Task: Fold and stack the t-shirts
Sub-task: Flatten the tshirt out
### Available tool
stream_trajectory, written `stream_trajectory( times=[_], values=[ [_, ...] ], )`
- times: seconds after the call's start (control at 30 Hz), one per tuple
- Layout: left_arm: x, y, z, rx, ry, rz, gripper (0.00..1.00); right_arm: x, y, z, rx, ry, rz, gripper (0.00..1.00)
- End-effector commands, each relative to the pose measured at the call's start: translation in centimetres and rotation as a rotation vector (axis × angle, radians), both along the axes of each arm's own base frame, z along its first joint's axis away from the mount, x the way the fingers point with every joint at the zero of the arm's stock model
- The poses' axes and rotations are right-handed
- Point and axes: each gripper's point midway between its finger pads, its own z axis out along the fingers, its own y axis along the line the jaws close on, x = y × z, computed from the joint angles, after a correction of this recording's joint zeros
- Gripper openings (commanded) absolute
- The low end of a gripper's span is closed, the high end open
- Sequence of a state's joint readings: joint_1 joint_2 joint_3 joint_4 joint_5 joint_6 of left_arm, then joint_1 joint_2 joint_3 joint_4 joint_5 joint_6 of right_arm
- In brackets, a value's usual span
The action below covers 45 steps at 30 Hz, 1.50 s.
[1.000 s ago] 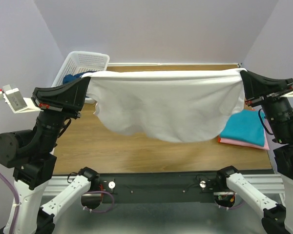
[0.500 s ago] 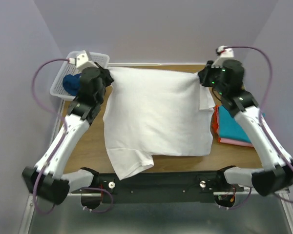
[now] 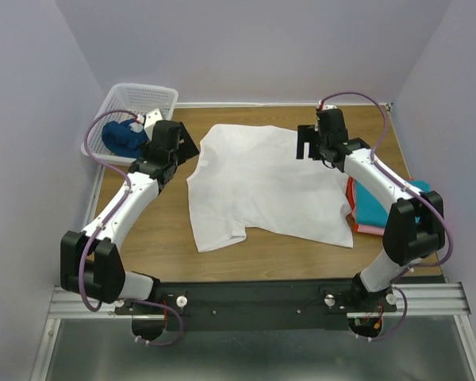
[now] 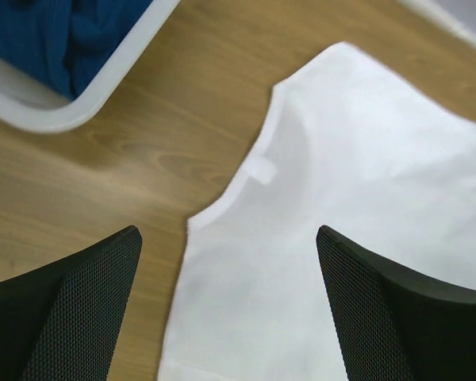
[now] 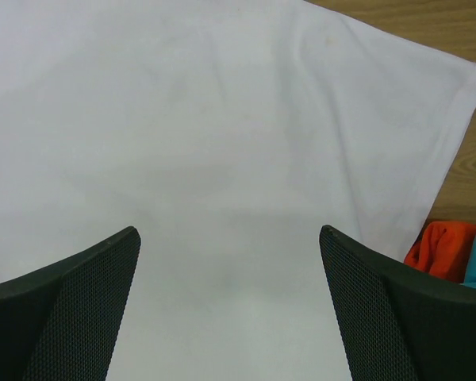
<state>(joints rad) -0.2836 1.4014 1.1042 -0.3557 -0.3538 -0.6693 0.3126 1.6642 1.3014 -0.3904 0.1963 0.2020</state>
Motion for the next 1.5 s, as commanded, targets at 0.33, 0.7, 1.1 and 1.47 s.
stream_trajectory(
  times=[0.33, 0.7, 1.1, 1.47],
  values=[
    [2.4, -8.4, -1.9, -0.09, -0.02, -0.313, 0.98, -2.4, 2.3, -4.1, 0.121, 0.119, 0.075, 1.0],
    [3.8, -11.0, -10.3, -0.06, 0.147, -0.392, 0.98, -0.7, 2.7, -9.6, 0.066, 0.227, 0.085, 1.0],
    [5.4, -5.2, -15.6, 0.095, 0.3, -0.258, 0.98, 2.5, 6.8, -12.6, 0.125, 0.275, 0.199, 1.0],
    [5.9, -1.9, -15.8, 0.1, 0.328, -0.198, 0.98, 5.1, 9.2, -14.4, 0.156, 0.28, 0.255, 1.0]
  ],
)
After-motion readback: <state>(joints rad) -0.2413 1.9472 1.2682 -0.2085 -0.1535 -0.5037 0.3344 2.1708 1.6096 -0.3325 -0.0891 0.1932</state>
